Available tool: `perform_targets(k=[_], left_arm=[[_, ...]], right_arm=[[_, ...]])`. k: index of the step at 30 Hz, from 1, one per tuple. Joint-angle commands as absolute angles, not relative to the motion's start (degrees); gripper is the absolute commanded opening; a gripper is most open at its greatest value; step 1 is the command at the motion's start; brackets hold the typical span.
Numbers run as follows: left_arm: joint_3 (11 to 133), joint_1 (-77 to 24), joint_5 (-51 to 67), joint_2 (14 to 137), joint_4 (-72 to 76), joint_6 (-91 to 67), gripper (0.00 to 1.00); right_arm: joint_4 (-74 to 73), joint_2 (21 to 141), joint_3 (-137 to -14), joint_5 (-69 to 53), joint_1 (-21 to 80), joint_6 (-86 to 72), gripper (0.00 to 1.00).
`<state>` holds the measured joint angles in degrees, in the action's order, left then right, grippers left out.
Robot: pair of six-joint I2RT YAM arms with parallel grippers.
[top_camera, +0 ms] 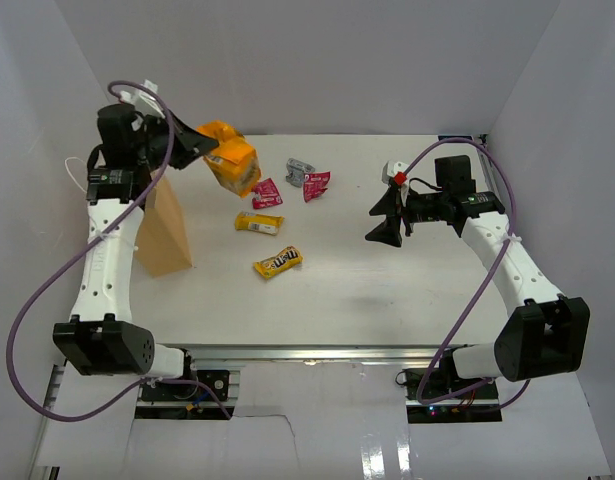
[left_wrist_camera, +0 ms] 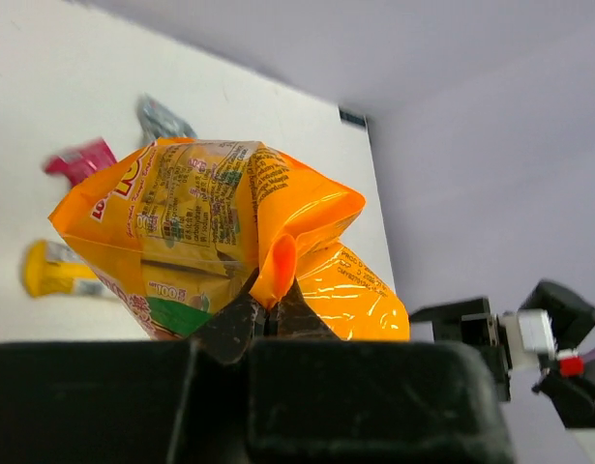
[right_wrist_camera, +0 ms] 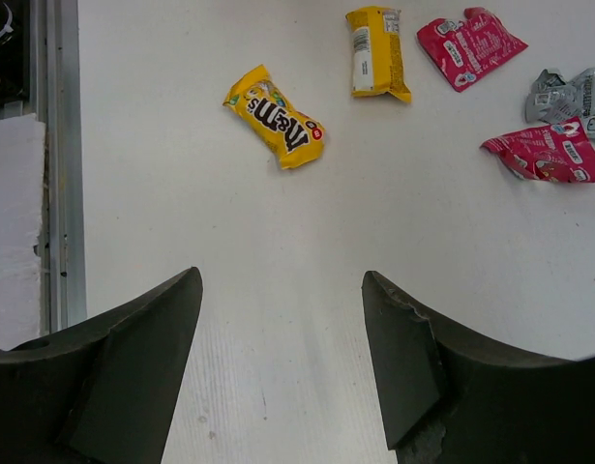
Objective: Place the snacks into the paper bag
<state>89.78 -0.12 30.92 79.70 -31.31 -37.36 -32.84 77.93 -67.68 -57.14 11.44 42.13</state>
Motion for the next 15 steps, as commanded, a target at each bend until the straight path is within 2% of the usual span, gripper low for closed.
perform_targets(k=[1,8,15], left_arm=[[99.3,5.1,32.8,77.0,-32.2,-35.6,0.00],[111.3,12.1,21.1,77.4,-30.9,-37.8,0.00],[115.8,15.5,16.6,77.4,-26.7,-39.8,0.00]], right_arm=[[-31.7,77.8,-68.3,-58.0,11.7,42.1,0.73],[-31.7,78.0,-67.4,-57.2,11.8,43.0,0.73],[-31.6,78.0,-65.5,-58.4,11.7,43.0,0.73]])
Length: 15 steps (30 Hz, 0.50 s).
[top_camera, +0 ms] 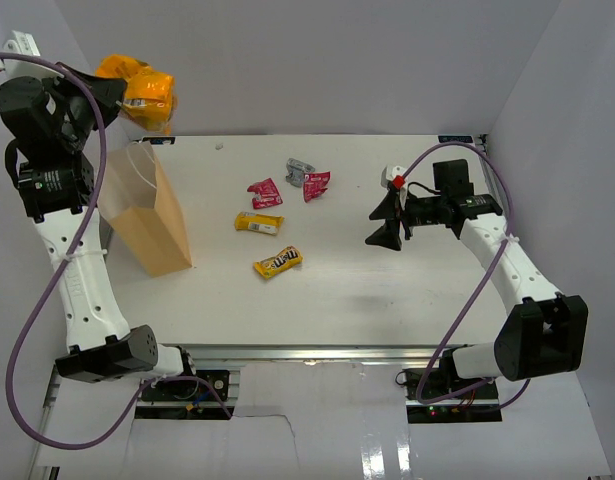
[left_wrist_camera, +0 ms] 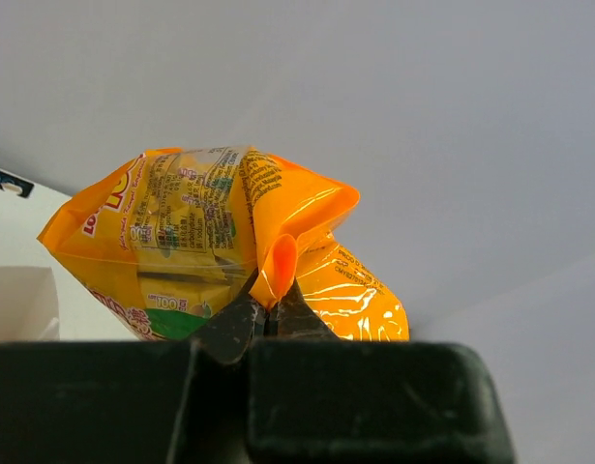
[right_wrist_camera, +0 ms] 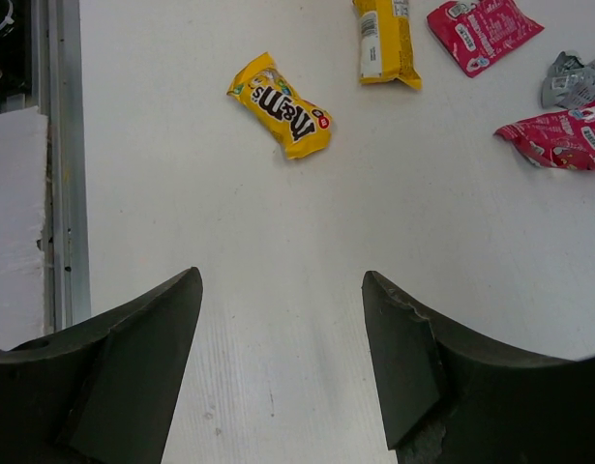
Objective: Place the snacks into the paper bag
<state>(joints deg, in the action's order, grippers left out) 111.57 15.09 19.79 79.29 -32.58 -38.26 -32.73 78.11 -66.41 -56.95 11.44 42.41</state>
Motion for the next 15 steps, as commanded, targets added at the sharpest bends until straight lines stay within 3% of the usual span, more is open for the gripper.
perform_targets(k=[1,15], left_arm=[[116.3,15.6,15.5,77.6,-27.0,-39.2,0.00],[123.2,15.7,-2.2,80.2,-32.4,-24.8,0.00]], right_arm=[[-31.6,78.0,-65.3,-58.4,11.7,43.0,0.73],[-31.5,78.4,-63.1,-59.4,11.7,43.3,0.73]])
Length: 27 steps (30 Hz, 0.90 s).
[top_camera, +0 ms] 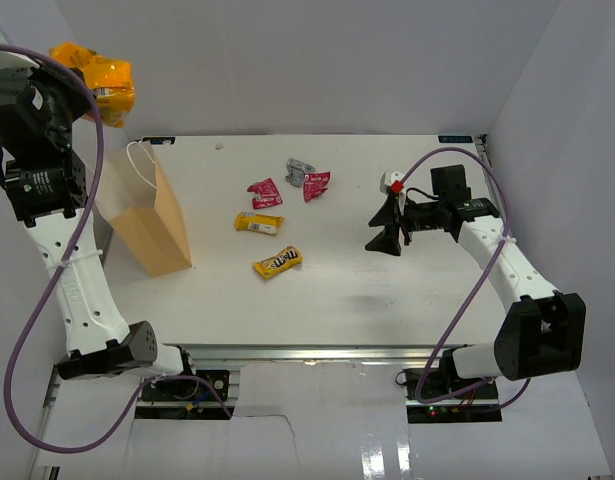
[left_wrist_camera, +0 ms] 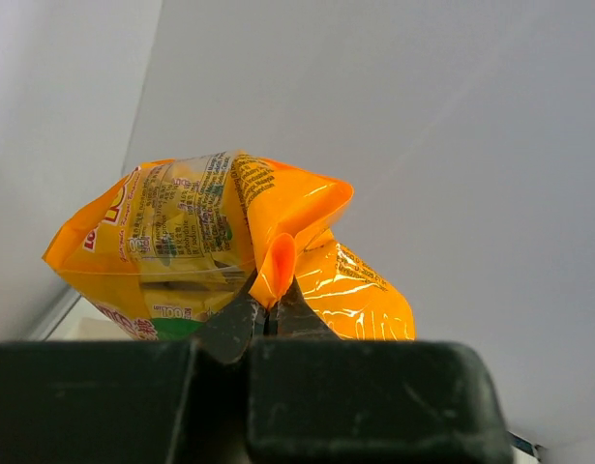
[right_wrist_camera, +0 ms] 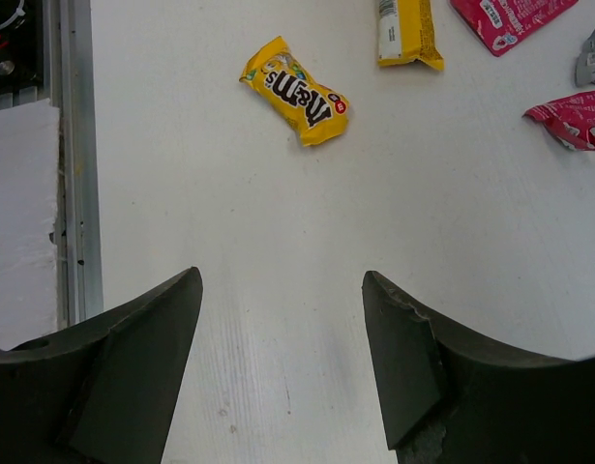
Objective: Place the snacks into the paper bag
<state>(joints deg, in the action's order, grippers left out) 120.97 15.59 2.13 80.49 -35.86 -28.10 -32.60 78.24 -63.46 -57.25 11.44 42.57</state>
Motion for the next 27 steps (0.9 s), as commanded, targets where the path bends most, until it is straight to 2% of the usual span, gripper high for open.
perform_targets(k=[1,14,27], left_arm=[[123.0,15.9,-2.1,80.4,-32.5,-24.5,0.00],[116.5,15.8,-1.6,80.6,-33.9,-21.9,0.00],[105.4,15.8,-0.2,75.1,-34.9,-22.5,0.00]], right_arm=[[-31.5,78.5,-63.0,-59.5,11.7,43.4,0.73],[-31.4,78.7,-62.5,-59.9,11.4,43.7,0.73],[-31.3,79.2,-62.8,-60.2,11.0,43.9,0.73]])
